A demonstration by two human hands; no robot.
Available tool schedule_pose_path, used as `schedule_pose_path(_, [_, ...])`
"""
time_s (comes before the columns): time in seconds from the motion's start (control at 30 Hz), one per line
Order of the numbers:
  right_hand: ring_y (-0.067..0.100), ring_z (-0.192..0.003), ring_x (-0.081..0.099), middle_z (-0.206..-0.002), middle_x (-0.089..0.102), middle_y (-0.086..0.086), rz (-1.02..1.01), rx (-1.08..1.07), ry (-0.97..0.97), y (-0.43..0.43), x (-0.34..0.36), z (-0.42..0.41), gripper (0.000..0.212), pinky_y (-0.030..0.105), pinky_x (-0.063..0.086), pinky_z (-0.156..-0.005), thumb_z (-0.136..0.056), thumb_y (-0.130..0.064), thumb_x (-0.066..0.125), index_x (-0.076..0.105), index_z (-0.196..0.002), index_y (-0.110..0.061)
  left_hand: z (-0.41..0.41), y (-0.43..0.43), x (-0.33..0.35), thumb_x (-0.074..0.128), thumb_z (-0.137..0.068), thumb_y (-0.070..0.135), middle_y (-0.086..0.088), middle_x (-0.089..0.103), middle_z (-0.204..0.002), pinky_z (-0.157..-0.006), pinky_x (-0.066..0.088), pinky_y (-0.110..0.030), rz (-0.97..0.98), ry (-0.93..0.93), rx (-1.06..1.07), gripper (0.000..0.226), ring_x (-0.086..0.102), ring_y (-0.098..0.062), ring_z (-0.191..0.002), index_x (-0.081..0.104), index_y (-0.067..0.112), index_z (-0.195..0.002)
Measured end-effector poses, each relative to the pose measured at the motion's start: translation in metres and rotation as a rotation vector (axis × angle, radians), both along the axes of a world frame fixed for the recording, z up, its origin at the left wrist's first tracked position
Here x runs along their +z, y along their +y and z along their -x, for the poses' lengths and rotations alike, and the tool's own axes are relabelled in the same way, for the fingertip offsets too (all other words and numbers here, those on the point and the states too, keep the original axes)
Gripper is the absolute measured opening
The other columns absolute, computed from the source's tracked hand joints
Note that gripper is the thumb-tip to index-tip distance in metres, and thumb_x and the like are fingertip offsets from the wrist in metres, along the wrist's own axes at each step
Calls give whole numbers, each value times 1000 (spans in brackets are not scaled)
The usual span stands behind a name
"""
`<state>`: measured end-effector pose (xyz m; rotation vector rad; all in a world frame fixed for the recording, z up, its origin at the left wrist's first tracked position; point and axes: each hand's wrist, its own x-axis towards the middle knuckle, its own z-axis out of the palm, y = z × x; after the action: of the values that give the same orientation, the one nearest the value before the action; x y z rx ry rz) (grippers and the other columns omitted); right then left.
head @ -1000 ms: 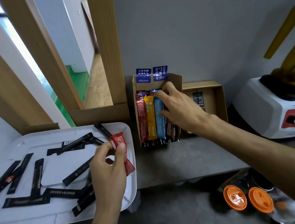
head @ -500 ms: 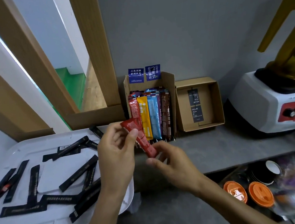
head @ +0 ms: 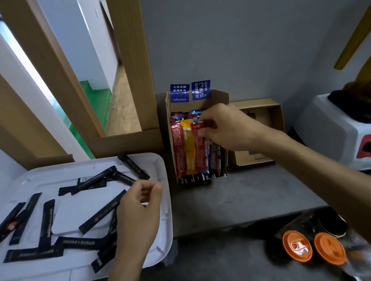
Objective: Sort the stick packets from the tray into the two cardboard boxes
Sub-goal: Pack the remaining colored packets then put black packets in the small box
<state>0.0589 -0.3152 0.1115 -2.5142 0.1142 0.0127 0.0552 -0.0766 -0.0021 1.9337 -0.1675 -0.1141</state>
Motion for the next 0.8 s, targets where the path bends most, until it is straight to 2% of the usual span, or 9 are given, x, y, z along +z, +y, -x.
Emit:
schedule_pose_path(0.07, [10, -102, 62, -114, 64, -2, 6, 13, 16, 4, -9, -8, 18, 16, 54, -67, -99, -21, 59, 64, -115, -15, 0, 4, -4, 62, -95, 30, 16, 70, -84, -68, 54, -28, -14, 17, 6, 8, 67, -4, -86, 66, 31, -87])
schedule_pose_path(0.17, [12, -101, 65, -109, 64, -4, 9, -48, -54, 10, -19, -13, 19, 16, 53, -65, -98, -19, 61, 62, -116, -15, 2, 8, -9, 62, -94, 28, 17, 69, -81, -68, 57, -32, -5, 33, 17, 9, 67, -7, -84, 66, 31, -87])
schedule_pose_path(0.23, [16, -100, 67, -107, 64, -2, 45, -68, -111, 13, -22, -14, 24, 23, 58, -72, -97, -17, 62, 58, -120, -15, 3, 10, -10, 62, -94, 26, 17, 69, -80, -67, 55, -31, 9, 37, 18, 10, 67, -8, -81, 66, 30, -86])
schedule_pose_path(0.3, [20, -101, 68, -112, 67, 4, 184, -55, -155, 14, -24, -14, 30, 36, 61, -79, -96, -20, 63, 54, -124, -15, 4, 10, -9, 62, -94, 24, 18, 69, -79, -66, 53, -27, 7, 32, 18, 11, 66, -6, -76, 66, 30, -85])
schedule_pose_path(0.4, [27, -101, 68, -120, 65, 8, 399, -69, -218, 12, -27, -13, 39, 45, 60, -78, -96, -26, 62, 48, -131, -16, 5, 10, -8, 62, -94, 24, 14, 70, -78, -66, 52, -26, 12, 27, 13, 12, 66, -5, -73, 66, 29, -85])
schedule_pose_path(0.53, [26, -97, 67, -122, 58, 7, 473, -95, -296, 18, -37, -8, 51, 41, 58, -72, -95, -36, 62, 41, -139, -18, 3, 11, -9, 61, -94, 23, 13, 70, -78, -66, 52, -28, 22, 42, 20, 13, 66, -9, -73, 66, 29, -83])
schedule_pose_path(0.67, [23, -105, 63, -129, 51, 7, 507, -87, -213, 22, -55, -1, 68, 36, 55, -72, -94, -42, 63, 29, -149, -21, 2, 13, -11, 61, -95, 26, 12, 70, -79, -62, 54, -35, 25, 69, 29, 12, 66, -16, -74, 66, 30, -85])
schedule_pose_path(0.8, [24, -107, 62, -127, 51, 7, 480, -129, -231, 19, -57, -1, 67, 36, 56, -76, -93, -39, 65, 32, -146, -17, 3, 16, -9, 61, -95, 26, 8, 70, -80, -68, 58, -33, -8, 59, 40, 11, 67, -13, -78, 66, 28, -86])
